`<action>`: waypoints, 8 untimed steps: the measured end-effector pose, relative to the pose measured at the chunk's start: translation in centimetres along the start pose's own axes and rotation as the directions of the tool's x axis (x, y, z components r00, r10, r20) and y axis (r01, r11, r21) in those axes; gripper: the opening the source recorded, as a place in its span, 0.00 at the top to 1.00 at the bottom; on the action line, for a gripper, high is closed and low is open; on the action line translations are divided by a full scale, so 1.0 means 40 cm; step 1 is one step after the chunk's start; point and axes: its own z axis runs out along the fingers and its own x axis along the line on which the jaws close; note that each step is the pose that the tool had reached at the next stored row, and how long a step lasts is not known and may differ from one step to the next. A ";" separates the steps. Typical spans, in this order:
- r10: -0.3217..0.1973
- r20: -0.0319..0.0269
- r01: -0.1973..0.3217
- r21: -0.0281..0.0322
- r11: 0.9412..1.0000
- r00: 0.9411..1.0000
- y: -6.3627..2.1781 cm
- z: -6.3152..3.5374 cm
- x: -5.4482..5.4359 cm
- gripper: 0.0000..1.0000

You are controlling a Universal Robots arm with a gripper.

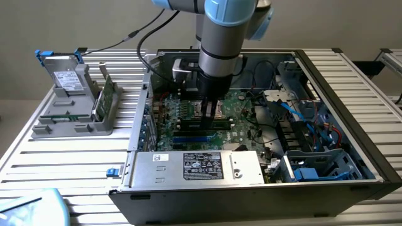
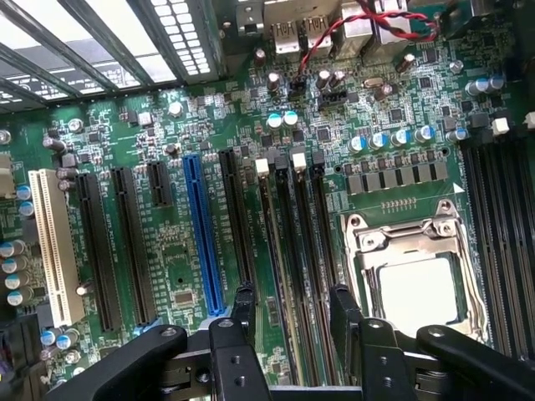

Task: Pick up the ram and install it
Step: 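Insert the ram into the slot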

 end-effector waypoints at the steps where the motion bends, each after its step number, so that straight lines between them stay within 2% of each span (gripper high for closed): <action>1: 0.000 0.000 0.000 0.000 1.000 1.000 0.000 -0.002 0.000 0.51; 8: 0.002 0.000 -0.002 0.000 1.000 1.000 0.001 -0.018 -0.001 0.51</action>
